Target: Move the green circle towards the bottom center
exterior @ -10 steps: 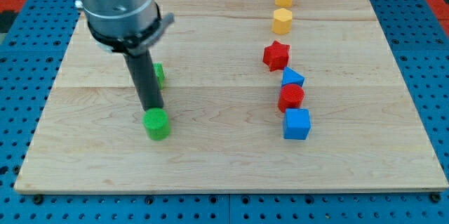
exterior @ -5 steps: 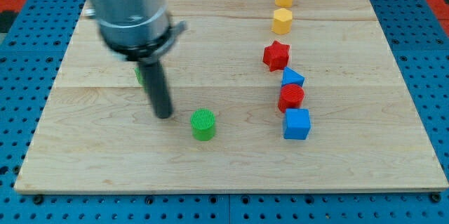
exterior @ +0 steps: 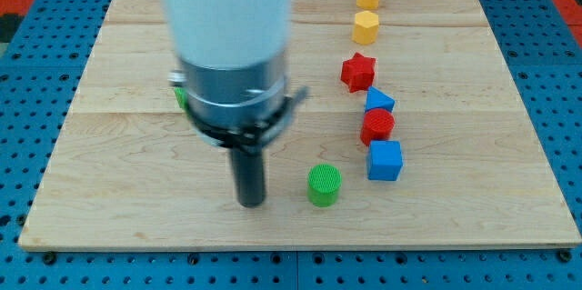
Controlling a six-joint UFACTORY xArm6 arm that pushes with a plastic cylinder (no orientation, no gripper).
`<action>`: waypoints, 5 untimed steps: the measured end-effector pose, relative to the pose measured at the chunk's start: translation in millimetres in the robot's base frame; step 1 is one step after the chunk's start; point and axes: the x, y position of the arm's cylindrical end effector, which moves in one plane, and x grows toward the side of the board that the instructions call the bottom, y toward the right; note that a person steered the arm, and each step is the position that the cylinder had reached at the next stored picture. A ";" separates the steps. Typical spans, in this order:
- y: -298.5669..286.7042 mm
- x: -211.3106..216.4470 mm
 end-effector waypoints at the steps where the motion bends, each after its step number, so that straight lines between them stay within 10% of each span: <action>1: 34.4 -30.8; 5: 93.3 21.8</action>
